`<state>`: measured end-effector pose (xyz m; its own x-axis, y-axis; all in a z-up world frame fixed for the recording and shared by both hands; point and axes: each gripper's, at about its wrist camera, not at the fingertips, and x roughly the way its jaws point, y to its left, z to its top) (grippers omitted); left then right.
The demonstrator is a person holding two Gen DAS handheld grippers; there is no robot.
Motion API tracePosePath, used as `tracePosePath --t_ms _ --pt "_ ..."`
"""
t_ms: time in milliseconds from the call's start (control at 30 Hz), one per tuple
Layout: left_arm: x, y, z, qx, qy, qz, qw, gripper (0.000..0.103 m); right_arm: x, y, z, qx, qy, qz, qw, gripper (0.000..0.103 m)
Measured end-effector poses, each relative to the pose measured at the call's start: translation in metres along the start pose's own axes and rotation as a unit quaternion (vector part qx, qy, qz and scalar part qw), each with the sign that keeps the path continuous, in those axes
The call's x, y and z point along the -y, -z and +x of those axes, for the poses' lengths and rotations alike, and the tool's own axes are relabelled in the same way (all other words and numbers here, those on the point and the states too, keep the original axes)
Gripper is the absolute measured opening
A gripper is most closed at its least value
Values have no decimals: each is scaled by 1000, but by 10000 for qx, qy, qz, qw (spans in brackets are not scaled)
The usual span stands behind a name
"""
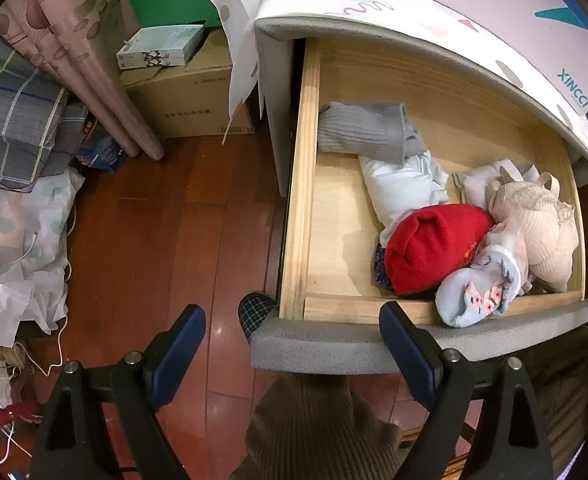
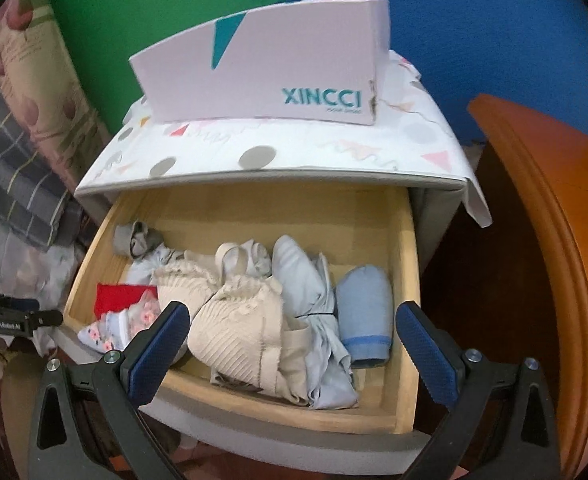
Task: Take underwear out of drawer
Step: 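Move the right tool into the drawer toward the beige knit underwear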
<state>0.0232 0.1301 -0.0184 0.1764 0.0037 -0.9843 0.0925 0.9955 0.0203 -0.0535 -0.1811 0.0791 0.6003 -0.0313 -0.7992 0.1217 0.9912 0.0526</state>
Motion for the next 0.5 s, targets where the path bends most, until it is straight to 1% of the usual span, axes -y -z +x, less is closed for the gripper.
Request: tracePosePath --t_ms 167,233,367,500 --pt "4 3 0 177 -34 -19 9998 91 -12 2 5 -169 -145 -281 9994 102" --pt "7 4 -2 269 -139 21 9995 91 -17 2 7 -215 -141 -410 9988 102" --pt "18 8 -10 551 -366 265 9975 91 -29 4 12 -370 -146 -690 9968 102" --pt "27 10 -28 931 -257 321 9948 91 -42 8 17 -548 -187 -1008 9932 102"
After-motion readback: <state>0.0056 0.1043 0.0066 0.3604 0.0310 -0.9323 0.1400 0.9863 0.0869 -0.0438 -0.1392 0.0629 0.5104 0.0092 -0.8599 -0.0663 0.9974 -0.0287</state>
